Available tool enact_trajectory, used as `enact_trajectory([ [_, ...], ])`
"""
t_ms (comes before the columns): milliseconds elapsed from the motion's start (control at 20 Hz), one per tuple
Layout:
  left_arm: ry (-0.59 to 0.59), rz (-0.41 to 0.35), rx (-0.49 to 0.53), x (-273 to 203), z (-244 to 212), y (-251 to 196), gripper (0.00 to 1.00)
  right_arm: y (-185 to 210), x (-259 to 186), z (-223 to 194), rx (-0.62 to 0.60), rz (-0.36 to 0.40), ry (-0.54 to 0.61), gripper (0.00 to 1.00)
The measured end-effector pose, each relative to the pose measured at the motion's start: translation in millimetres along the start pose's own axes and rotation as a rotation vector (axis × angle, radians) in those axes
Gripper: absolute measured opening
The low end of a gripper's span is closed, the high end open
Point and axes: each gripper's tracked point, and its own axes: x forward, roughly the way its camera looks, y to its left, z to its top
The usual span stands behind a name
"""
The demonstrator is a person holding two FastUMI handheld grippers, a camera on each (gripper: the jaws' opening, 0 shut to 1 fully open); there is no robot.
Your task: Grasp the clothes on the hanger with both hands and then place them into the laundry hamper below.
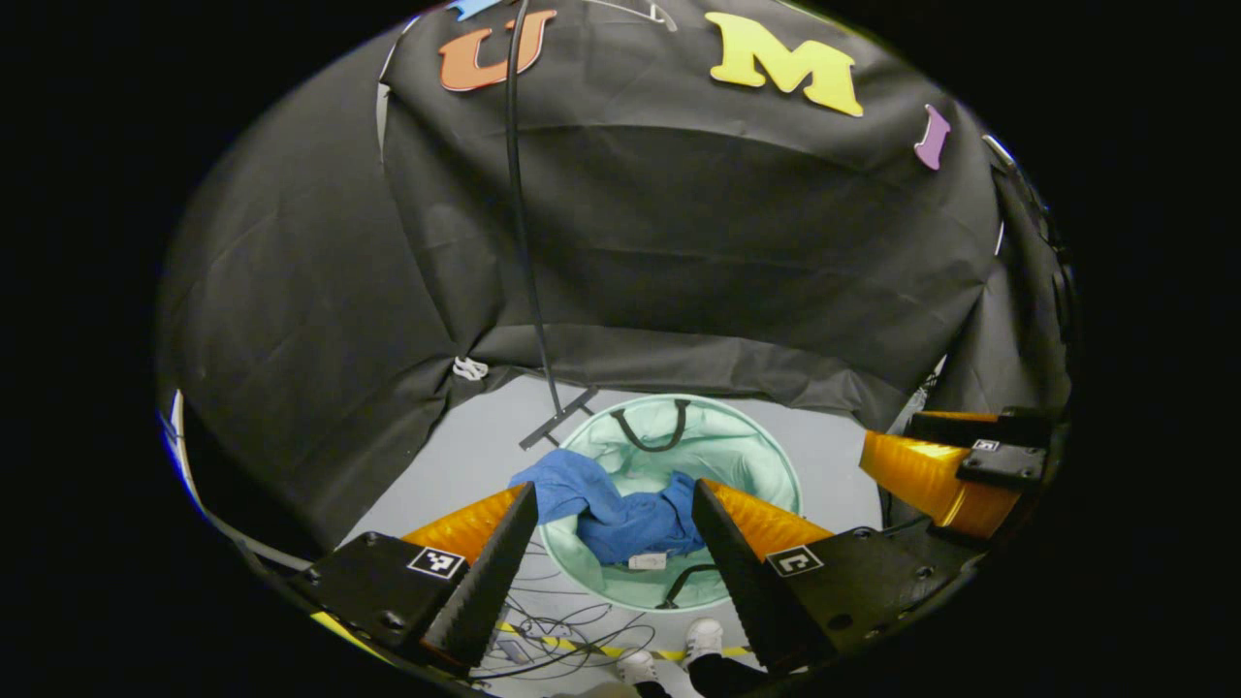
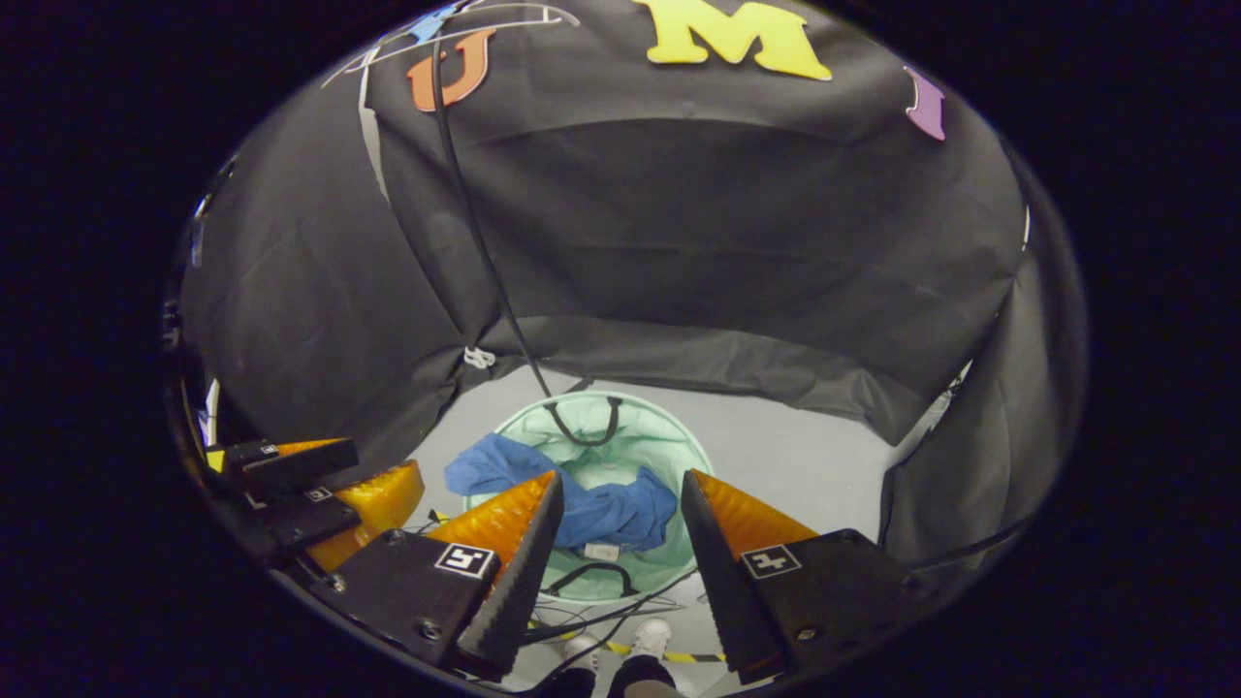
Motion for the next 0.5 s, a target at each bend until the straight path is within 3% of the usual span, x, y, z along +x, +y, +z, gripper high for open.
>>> enact_trajectory([
  [50,-0.016,0.001,0.009,-11,4,1,1.00,2,-14,6,-0.004,-0.001,-0.030,0.78],
  [250,-0.160,-0.030,0.030,-73,41,-2,0.93,9,-97,48,-0.034,-0.002,-0.195,0.78],
  [400,-0.305,-0.054,0.051,-144,81,2,0.97,18,-175,80,-0.059,0.014,-0.356,0.82],
  [500,-0.406,-0.049,0.055,-201,104,12,0.93,16,-235,95,-0.085,0.012,-0.455,0.80],
])
